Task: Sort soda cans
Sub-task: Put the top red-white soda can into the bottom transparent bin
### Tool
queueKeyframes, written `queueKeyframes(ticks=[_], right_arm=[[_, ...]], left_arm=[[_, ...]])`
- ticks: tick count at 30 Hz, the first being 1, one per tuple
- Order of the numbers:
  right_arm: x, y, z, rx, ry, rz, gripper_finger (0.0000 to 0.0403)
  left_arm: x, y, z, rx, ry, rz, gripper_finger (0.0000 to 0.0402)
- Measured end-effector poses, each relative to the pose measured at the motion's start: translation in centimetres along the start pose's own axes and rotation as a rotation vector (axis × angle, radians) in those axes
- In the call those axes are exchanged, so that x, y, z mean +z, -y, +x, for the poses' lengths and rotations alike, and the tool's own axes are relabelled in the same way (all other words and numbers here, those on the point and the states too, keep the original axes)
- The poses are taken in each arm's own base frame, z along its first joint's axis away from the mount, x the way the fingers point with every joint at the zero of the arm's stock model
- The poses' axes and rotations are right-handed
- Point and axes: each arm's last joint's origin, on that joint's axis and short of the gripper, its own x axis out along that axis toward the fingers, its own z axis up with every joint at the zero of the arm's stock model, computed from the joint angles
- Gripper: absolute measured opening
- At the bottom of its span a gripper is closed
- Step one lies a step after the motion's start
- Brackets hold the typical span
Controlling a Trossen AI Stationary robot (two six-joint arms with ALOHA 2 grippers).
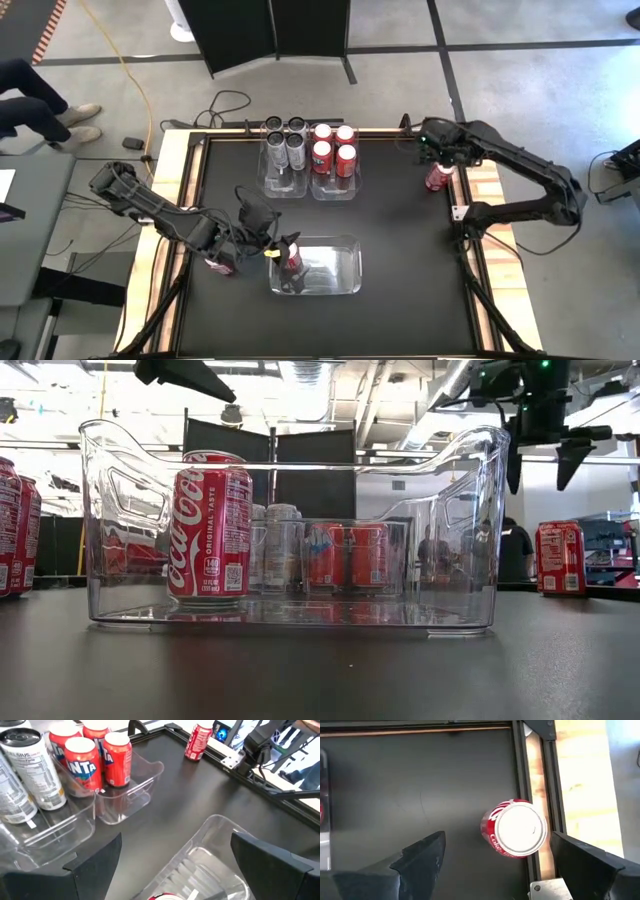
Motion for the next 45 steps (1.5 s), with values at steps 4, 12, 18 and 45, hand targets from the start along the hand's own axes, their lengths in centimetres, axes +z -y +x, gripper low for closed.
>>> queueKeyframes(ticks=[4, 12, 18, 45], right_arm=[[0.0, 0.6, 1.4, -0.039, -0.042, 0.057, 0.0374], [-1.1, 0.9, 5.0, -0.055, -0.125, 0.154, 0.0374], [-1.2, 1.2, 6.3, -0.071, -0.119, 0.218, 0.0374], [-0.8, 1.2, 7.6, -0.043, -0.076, 0.221, 0.0294]], left_arm=[[0.0, 0.0, 0.0, -0.001, 0.000, 0.025, 0.0371], [0.0, 0.0, -0.1, -0.014, -0.015, 0.120, 0.0371], [0.0, 0.0, -0.1, -0.013, -0.015, 0.192, 0.0371], [0.1, -0.2, 0.1, -0.002, -0.019, 0.235, 0.0371]])
